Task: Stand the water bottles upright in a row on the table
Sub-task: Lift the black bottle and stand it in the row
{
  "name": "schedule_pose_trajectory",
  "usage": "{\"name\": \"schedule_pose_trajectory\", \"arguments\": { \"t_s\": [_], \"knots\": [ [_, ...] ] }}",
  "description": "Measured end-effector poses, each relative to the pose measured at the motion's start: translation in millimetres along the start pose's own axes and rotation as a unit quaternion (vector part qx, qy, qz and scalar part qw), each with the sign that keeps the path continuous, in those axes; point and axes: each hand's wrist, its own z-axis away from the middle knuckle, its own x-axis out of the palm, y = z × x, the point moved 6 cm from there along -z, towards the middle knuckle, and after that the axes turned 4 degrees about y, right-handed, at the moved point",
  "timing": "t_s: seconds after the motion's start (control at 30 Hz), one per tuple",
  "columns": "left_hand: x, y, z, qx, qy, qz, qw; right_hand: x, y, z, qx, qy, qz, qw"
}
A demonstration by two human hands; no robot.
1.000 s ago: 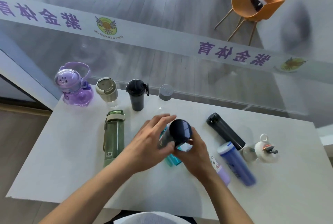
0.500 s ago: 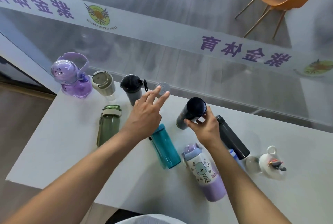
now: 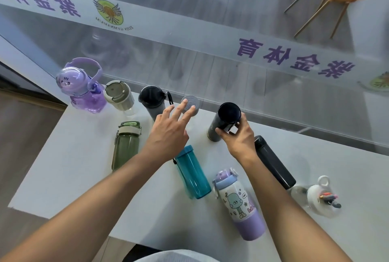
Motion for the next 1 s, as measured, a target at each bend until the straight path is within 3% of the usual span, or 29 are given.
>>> {"name": "schedule_pose_trajectory", "arguments": {
  "t_s": [0.6,1.0],
  "knots": [
    [-4,-3,-5,0.012,-0.026,0.011,1.000,0,9,6,0.062,0.016,0.023,0.998],
    [-11,22,11,0.096,0.040,0.072,0.992,-50,57,94,0.097,0.102,0.093,0.986]
  ]
}}
